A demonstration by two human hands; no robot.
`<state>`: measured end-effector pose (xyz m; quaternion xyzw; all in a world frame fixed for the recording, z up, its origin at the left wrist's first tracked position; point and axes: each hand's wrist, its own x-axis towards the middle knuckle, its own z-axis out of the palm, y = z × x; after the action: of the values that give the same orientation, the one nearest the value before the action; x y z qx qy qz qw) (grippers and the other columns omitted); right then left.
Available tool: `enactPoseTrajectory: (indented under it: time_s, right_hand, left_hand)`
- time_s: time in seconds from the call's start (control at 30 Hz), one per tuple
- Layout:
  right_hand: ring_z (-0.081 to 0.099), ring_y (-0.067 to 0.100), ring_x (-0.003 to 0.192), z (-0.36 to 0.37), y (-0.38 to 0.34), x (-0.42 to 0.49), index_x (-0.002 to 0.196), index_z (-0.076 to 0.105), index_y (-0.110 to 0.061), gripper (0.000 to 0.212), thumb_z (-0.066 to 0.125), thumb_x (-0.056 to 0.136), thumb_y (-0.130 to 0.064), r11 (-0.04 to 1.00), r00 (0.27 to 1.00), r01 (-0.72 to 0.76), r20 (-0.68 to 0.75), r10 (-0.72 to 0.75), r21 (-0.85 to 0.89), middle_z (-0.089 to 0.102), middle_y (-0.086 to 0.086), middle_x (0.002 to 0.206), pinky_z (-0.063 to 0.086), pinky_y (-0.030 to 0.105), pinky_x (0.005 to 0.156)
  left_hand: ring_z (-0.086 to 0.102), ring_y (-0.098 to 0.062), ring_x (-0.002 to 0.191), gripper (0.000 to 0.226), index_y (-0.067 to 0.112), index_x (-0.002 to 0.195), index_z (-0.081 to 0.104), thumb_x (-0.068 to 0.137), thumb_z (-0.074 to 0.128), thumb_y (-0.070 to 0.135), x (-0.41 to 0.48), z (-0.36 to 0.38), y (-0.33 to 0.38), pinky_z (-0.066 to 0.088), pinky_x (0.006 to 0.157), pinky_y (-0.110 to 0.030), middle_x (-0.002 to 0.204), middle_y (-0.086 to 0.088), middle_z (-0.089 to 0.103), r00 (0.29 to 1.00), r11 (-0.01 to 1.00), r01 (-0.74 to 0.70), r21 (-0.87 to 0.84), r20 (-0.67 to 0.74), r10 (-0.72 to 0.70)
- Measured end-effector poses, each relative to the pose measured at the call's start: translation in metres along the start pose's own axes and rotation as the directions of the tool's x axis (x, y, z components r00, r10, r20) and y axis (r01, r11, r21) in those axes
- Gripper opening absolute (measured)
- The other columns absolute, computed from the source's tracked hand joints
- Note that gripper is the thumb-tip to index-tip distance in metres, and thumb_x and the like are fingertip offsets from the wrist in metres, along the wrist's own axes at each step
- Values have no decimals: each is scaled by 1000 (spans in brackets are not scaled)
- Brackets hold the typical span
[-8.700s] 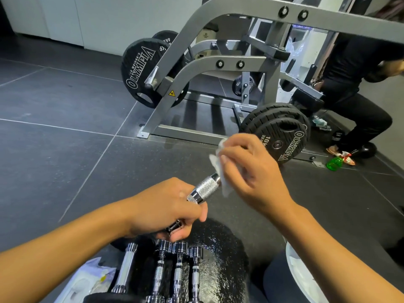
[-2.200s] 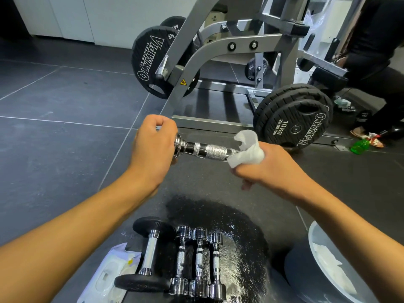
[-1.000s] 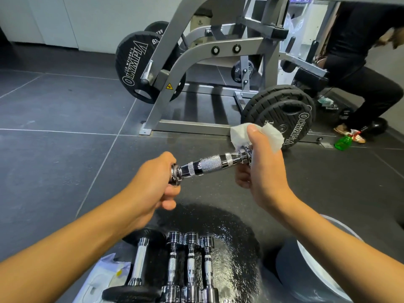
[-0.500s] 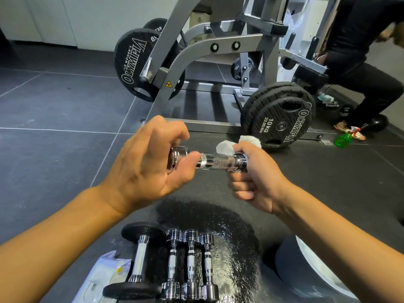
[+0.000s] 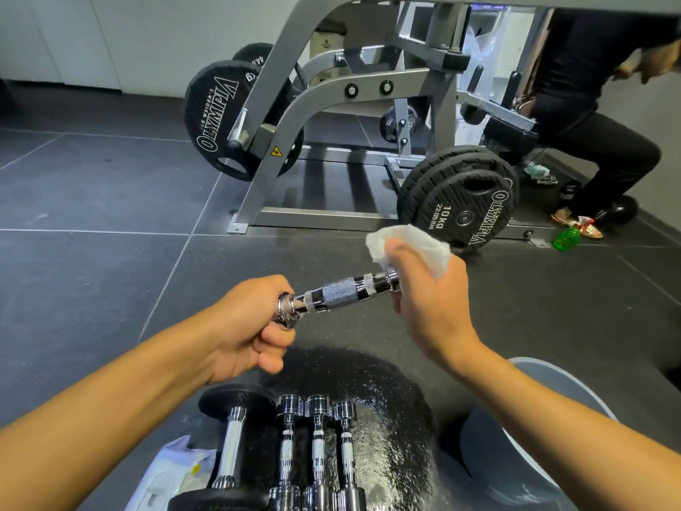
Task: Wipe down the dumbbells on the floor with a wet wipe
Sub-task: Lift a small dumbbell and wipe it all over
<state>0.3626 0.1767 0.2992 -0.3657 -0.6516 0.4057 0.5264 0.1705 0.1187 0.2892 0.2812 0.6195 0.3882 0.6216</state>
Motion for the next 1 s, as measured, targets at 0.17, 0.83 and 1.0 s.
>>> enactPoseTrajectory:
  time_s: [0.17, 0.83, 1.0]
  right_hand:
    - [24, 17, 44, 3, 3, 6, 75, 61, -15, 21, 52, 94, -10, 978, 980, -193, 63, 188, 77, 33, -3, 52, 24, 21, 45]
    - [48, 25, 56, -24, 19, 2, 105, 58, 1, 54, 41, 107, -50, 794, 450, -587, 751, 483, -158, 56, 15, 73, 54, 43, 65]
    - [51, 29, 68, -10, 27, -2, 116, 50, -2, 45, 35, 110, -44, 800, 375, -575, 812, 446, -174, 54, 15, 80, 52, 47, 74]
  left_hand:
    - [30, -17, 51, 16, 15, 88, 45, 97, 42, 27, -2, 0, 7, 32, 48, -31, 60, -2, 37, 826, 877, -431, 213, -297, 478]
    - [35, -9, 52, 14, 16, 95, 48, 102, 42, 26, 8, 2, 12, 35, 54, -30, 65, 0, 46, 608, 625, -542, 561, -252, 753]
    - [41, -17, 59, 17, 19, 96, 49, 98, 42, 35, 18, 9, 10, 32, 56, -34, 69, 2, 51, 741, 666, -442, 601, -174, 648]
